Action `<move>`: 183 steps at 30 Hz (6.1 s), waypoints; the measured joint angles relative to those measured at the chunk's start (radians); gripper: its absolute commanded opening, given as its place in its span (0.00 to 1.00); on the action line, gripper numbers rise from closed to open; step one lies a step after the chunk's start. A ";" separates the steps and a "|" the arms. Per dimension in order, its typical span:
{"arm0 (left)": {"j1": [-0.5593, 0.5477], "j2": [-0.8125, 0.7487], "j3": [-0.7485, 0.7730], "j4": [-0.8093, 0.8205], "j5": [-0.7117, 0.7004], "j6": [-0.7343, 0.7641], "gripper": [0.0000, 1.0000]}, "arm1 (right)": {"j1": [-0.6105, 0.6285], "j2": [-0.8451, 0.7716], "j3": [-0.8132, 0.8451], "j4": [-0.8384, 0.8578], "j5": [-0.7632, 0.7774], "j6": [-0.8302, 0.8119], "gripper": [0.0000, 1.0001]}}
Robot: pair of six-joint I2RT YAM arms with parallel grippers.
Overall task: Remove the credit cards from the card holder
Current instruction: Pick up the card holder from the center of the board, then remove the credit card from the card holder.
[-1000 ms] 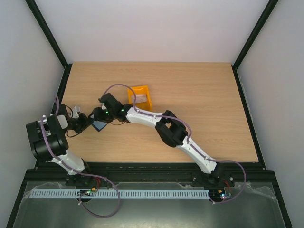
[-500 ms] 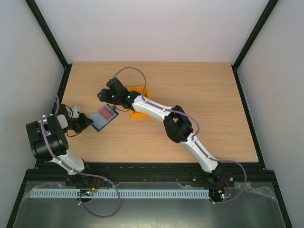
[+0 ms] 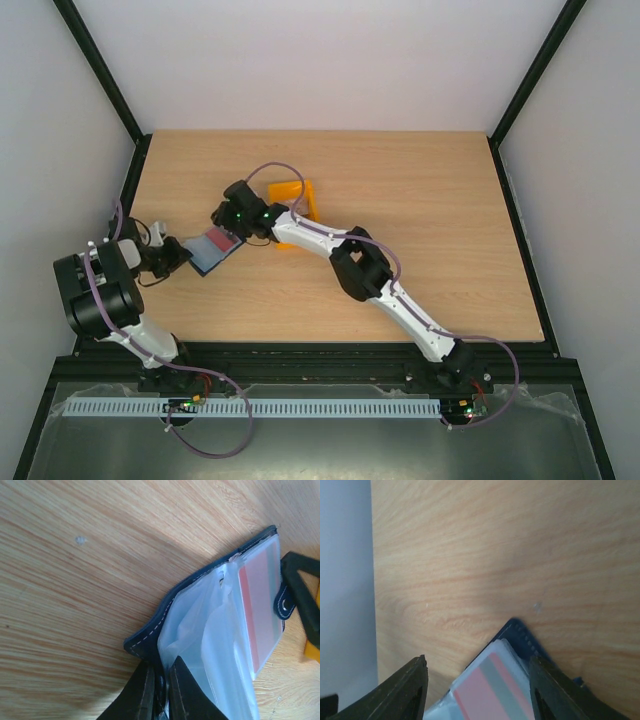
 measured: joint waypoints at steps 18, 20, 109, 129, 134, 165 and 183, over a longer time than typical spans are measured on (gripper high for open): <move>0.017 0.053 0.075 -0.047 -0.014 0.061 0.02 | 0.011 -0.016 -0.077 0.140 -0.187 0.005 0.36; 0.017 0.053 0.075 -0.047 -0.015 0.064 0.02 | 0.013 -0.024 -0.083 0.140 -0.193 -0.012 0.33; -0.008 -0.052 0.085 -0.089 0.148 0.095 0.02 | 0.017 -0.200 -0.301 0.126 -0.161 -0.141 0.53; -0.339 -0.420 0.657 -0.697 0.571 0.587 0.02 | -0.155 -1.043 -1.022 0.623 -0.483 -0.578 0.81; -0.361 -0.436 0.736 -0.696 0.634 0.518 0.02 | -0.147 -1.088 -1.097 0.704 -0.539 -0.576 0.63; -0.386 -0.465 0.658 -0.746 0.671 0.524 0.41 | -0.162 -1.165 -0.992 0.370 -0.715 -0.799 0.02; -0.386 -0.465 0.664 -0.815 0.621 0.599 0.02 | -0.175 -1.173 -0.964 0.254 -0.668 -0.848 0.44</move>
